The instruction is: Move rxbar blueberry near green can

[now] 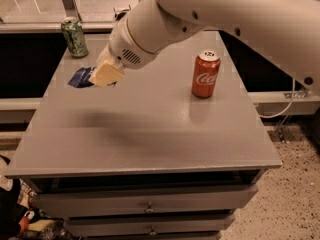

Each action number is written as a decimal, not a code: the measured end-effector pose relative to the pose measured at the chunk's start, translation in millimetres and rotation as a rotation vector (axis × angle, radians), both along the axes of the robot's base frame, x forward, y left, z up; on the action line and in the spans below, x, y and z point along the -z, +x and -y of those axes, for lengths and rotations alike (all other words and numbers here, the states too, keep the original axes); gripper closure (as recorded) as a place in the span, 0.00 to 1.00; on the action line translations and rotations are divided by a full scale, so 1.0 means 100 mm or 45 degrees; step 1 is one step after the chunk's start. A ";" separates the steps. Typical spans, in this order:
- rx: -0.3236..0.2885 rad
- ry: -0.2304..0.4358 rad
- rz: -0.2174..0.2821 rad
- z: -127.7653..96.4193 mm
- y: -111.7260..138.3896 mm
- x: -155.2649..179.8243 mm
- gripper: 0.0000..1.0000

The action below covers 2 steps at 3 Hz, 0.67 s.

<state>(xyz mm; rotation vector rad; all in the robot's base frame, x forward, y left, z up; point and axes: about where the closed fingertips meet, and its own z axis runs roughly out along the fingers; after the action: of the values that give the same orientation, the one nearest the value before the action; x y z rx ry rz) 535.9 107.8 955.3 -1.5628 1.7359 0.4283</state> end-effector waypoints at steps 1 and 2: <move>0.114 -0.017 0.017 -0.01 0.43 -0.18 1.00; 0.213 -0.005 0.040 0.01 0.88 -0.31 1.00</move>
Offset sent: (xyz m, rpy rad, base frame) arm 0.1363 -0.0062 0.0377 0.0008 -0.0388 -0.2488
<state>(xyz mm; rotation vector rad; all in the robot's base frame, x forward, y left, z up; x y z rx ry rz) 624.2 107.3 986.7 -1.4058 1.8272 0.3158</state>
